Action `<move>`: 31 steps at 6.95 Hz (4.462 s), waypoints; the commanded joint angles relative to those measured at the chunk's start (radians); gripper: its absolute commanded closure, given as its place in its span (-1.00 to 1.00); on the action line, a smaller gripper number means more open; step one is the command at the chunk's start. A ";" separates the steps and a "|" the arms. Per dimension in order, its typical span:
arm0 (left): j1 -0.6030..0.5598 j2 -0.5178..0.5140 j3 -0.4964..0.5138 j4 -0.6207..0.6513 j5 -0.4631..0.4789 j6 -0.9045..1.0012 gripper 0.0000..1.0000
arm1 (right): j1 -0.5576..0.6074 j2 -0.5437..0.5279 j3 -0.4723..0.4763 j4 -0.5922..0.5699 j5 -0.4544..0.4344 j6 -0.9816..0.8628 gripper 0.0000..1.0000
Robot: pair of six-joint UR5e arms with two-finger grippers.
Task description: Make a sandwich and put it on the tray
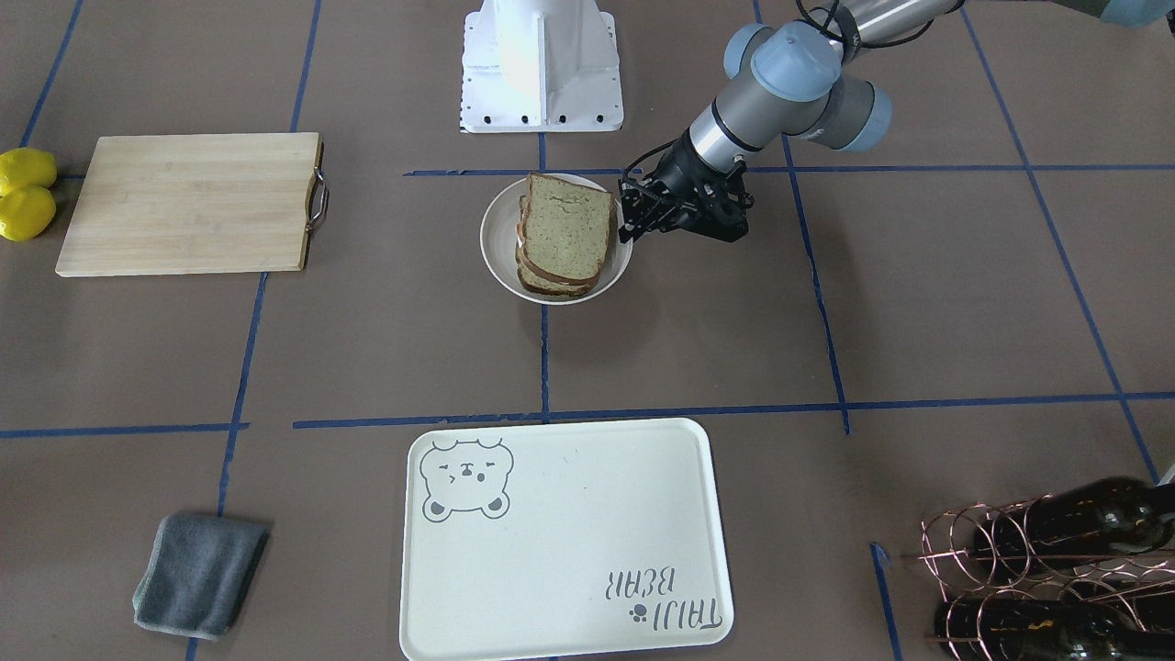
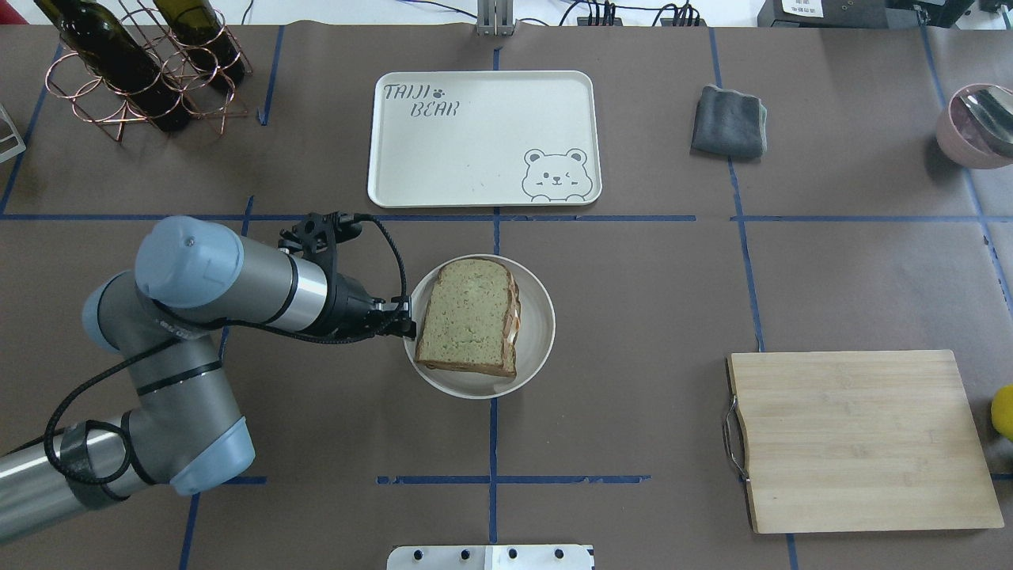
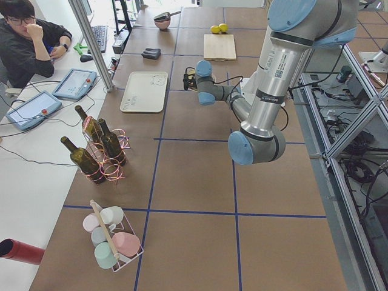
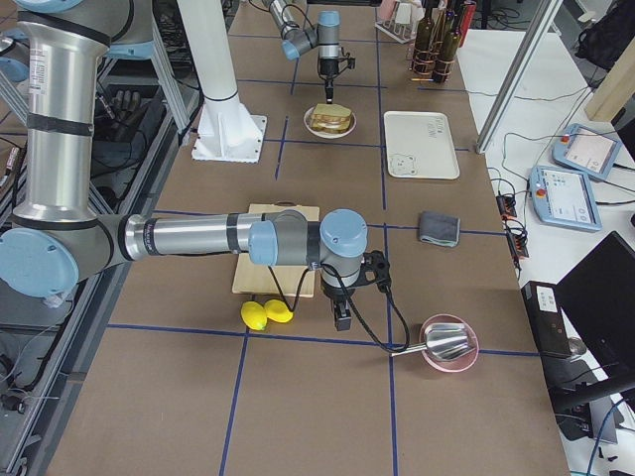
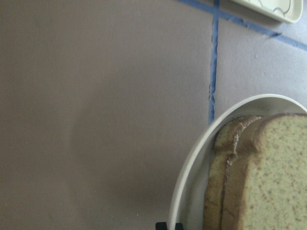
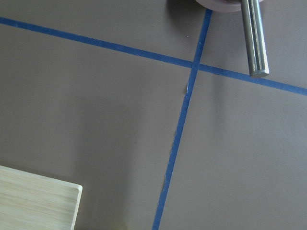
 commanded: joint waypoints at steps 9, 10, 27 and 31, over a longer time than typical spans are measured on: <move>-0.293 -0.648 1.148 -0.232 -0.161 0.276 1.00 | 0.000 0.000 -0.008 0.002 -0.006 0.001 -1.00; -0.291 -0.662 1.158 -0.236 -0.148 0.276 1.00 | 0.000 0.000 -0.008 0.003 -0.007 0.000 -1.00; -0.950 0.382 -0.030 0.618 -0.341 1.480 -1.00 | 0.000 0.106 -0.116 0.008 -0.009 0.089 -1.00; -0.979 0.445 -0.006 0.818 -0.329 1.478 -1.00 | 0.009 0.095 -0.112 0.006 -0.004 0.097 -1.00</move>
